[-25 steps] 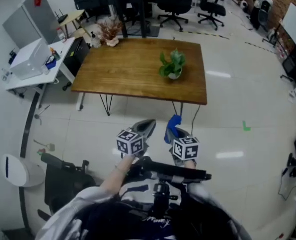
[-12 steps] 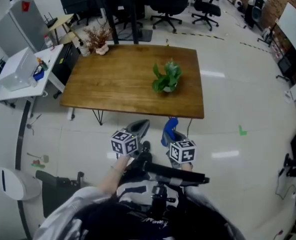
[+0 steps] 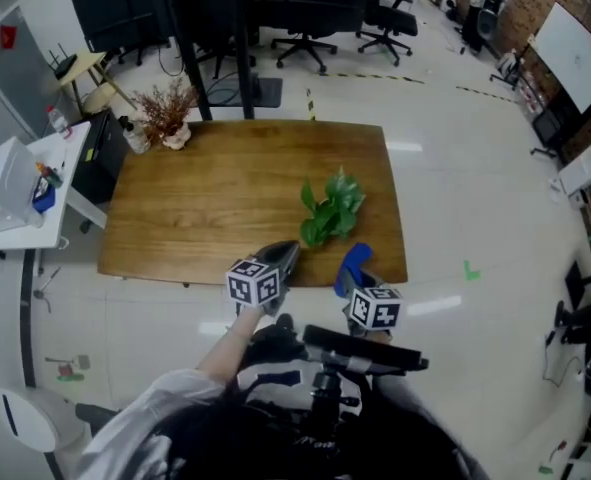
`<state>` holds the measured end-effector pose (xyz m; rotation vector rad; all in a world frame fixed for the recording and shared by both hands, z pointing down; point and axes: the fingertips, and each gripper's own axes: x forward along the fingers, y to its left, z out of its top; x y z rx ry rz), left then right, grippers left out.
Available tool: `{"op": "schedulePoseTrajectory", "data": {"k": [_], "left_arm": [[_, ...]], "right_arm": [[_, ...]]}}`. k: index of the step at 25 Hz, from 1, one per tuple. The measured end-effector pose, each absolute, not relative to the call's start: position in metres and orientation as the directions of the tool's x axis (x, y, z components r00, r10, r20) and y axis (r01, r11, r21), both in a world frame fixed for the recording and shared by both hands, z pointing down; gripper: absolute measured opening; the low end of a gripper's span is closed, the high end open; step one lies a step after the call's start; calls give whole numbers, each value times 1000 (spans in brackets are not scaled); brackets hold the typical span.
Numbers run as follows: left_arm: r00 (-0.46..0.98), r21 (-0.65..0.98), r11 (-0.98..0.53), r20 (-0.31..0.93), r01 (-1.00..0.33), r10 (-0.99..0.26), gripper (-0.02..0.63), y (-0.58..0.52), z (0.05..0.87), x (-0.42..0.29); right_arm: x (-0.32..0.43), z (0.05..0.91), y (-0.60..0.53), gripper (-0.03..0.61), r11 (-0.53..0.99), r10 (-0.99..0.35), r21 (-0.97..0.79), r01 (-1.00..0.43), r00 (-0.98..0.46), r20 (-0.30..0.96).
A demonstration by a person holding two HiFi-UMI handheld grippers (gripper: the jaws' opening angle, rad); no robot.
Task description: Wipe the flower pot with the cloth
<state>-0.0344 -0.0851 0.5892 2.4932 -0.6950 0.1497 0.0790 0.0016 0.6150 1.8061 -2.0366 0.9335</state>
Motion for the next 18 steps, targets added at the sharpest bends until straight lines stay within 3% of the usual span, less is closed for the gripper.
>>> {"op": "schedulePoseTrajectory", "data": {"k": [8,14,18], "left_arm": [[908,560,-716,281,-417,-309,6,-109,617,14],[912,594,-692,288,-410,-293,6,-111,622,24],[905,595,-682,298,-425,-304,6,-117,622,22]], "right_arm": [[109,611,-36,58,45,-763,-176,-983,-148,629],[131,613,-81,60,282,-701,39,-959,-179,690],[140,625,-106,60,375,-659,54,-926,-224,718]]}}
